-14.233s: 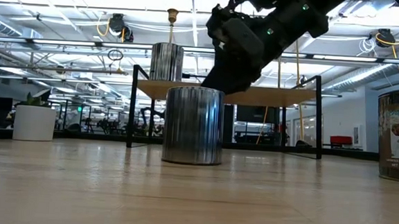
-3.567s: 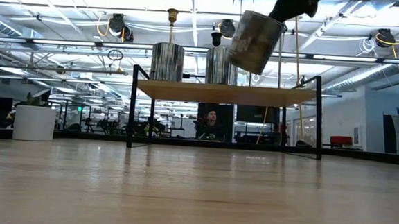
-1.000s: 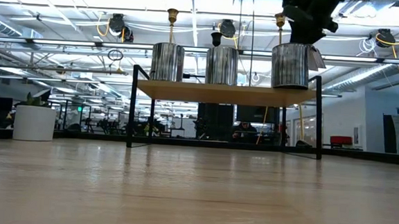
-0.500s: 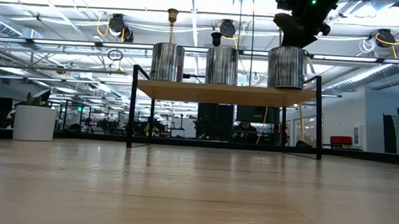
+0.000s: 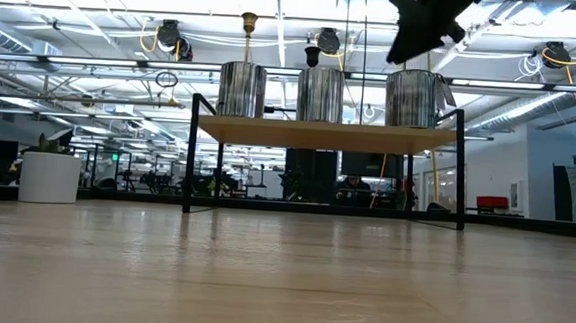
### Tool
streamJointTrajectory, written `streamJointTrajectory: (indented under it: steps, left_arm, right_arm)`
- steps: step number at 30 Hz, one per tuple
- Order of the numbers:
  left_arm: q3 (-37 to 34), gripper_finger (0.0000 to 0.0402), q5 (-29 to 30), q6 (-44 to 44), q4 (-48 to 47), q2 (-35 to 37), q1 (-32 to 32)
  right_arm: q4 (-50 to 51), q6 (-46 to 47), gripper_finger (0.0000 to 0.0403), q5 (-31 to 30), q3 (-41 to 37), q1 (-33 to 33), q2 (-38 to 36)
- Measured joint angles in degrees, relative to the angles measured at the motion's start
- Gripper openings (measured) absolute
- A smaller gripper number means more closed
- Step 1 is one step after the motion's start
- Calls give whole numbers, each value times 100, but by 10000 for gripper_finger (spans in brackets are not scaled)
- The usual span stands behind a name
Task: Pick & Place candle stick holders
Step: Put the brown scented candle aligned with the golden candle holder on the shelf
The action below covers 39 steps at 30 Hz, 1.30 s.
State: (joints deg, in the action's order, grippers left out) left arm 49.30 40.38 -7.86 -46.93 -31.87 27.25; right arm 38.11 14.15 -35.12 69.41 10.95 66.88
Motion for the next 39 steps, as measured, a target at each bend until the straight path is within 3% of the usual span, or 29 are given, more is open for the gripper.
streamJointTrajectory:
  steps: [4, 9, 11, 16, 23, 31, 39]
  left_arm:
    - [0, 108, -46, -5, -6, 2, 1]
    - [0, 108, -313, -30, -5, 2, 1]
    - [0, 108, -337, -42, -5, 2, 1]
    - [0, 108, -338, -44, -3, 2, 1]
    - [0, 108, -341, -46, 0, 0, 0]
    - [0, 108, -341, -52, 6, 0, 0]
    - [0, 108, -341, -61, 6, 0, 1]
  right_arm:
    - [-223, -28, 114, 274, 0, -290, -240]
    - [-208, 15, 114, 1797, -7, -739, -440]
    - [-348, 137, 113, 2038, -146, -969, -452]
    - [-405, 338, 89, 1817, -805, -1336, -443]
    - [-422, 450, 7, 914, -1571, -1321, -493]
    - [-437, 450, 2, 368, -1644, -1144, -504]
    - [-442, 422, 2, 345, -1646, -1048, -504]
